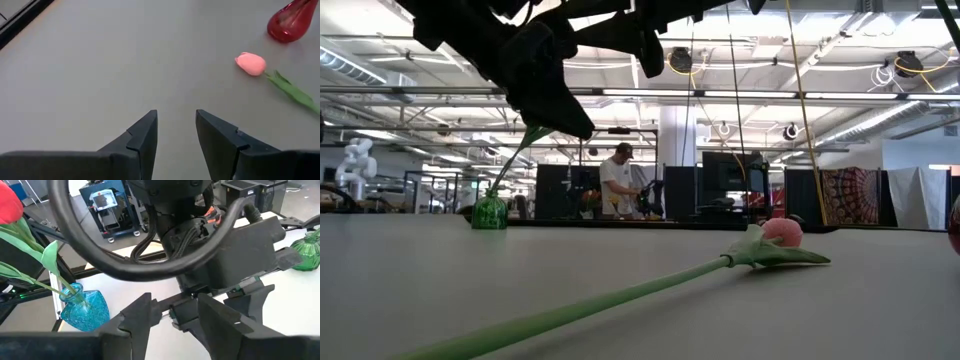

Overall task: Sort flowers into vase by color
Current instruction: Put the pink flower into the green vase

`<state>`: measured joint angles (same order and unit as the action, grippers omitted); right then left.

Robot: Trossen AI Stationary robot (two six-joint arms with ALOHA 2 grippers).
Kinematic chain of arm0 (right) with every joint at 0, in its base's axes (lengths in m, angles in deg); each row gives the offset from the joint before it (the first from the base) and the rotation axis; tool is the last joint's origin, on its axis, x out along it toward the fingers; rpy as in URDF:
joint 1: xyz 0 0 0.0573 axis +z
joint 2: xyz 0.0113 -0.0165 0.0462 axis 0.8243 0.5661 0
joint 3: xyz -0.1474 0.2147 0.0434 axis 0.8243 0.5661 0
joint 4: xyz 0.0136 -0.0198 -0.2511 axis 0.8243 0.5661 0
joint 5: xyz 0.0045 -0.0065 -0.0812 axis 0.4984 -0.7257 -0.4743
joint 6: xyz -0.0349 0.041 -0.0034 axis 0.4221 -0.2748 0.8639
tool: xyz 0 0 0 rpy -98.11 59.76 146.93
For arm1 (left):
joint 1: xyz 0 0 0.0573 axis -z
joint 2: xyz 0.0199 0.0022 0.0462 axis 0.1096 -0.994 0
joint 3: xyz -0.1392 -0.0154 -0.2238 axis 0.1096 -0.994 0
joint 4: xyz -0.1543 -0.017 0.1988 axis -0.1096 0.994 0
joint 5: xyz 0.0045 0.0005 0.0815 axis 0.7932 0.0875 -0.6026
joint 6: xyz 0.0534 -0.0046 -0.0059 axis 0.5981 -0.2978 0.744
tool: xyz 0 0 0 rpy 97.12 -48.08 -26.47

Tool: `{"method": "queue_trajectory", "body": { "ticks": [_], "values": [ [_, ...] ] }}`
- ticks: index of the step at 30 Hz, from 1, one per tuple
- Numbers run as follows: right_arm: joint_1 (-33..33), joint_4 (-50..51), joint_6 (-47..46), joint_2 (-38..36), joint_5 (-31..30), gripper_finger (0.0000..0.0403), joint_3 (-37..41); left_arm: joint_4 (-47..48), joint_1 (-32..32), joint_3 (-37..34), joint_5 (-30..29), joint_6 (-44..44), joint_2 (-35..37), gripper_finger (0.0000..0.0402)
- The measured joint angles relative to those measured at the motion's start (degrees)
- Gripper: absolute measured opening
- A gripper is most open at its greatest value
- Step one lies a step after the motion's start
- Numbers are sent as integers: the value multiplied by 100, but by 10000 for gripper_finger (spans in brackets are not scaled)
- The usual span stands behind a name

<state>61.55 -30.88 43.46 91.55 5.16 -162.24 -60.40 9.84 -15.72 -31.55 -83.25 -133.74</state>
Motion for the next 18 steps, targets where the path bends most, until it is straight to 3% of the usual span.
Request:
{"method": "queue_trajectory", "body": {
  "ticks": [13, 18],
  "values": [
    [-35, -56, -2, -23, 31, 153, 9, -2, 168, 0, 151, 0, 2, 141],
    [-145, 993, 64, -527, -16, 153, 9, -6, 188, 0, 162, 1, 2, 141]
  ]
}}
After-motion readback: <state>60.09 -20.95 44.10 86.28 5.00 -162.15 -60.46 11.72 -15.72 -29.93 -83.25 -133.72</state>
